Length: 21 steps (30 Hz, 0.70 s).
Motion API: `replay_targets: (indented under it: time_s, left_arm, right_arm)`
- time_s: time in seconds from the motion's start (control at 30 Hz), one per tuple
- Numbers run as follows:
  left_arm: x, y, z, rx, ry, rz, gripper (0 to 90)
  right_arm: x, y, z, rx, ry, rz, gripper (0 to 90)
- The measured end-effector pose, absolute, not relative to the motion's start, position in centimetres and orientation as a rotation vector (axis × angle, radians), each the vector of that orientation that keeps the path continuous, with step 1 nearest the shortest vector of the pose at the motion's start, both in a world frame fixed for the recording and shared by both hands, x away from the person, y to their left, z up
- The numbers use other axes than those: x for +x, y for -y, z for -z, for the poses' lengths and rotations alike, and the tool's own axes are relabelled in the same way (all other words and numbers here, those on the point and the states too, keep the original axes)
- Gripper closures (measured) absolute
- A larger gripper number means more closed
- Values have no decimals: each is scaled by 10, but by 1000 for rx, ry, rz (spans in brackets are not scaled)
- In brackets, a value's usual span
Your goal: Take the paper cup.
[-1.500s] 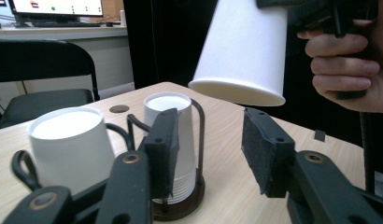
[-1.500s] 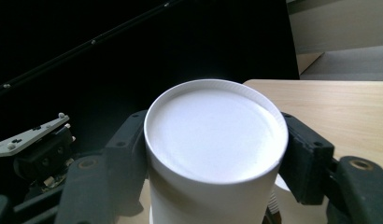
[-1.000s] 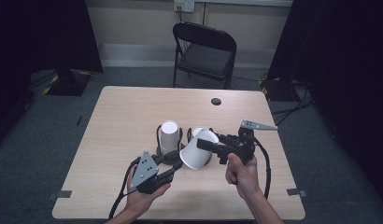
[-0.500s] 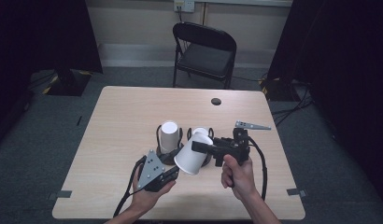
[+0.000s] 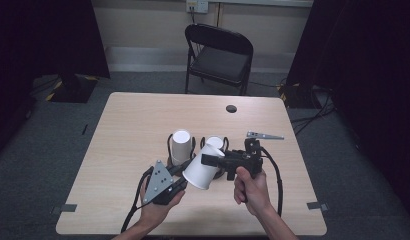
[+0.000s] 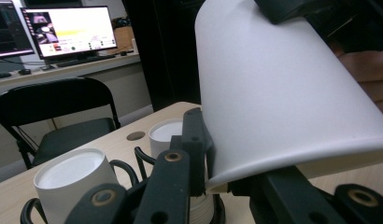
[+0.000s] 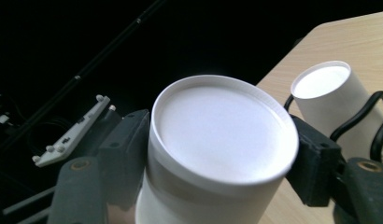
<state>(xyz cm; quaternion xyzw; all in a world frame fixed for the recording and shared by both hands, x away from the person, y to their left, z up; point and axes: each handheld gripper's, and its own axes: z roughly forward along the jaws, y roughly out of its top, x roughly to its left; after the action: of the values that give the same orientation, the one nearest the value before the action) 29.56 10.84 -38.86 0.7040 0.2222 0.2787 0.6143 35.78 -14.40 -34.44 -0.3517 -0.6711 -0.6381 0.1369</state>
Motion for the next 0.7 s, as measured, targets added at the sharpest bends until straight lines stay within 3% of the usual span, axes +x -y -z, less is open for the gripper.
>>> replay_targets:
  time_s: [0.17,0.7]
  left_arm:
    - [297,-111,389,1636,-500,-616,840]
    - [297,-116,388,1757,-485,-521,850]
  right_arm:
    - [357,139,347,-1043,2035,1831,216]
    - [352,136,345,-962,2164,1894,189]
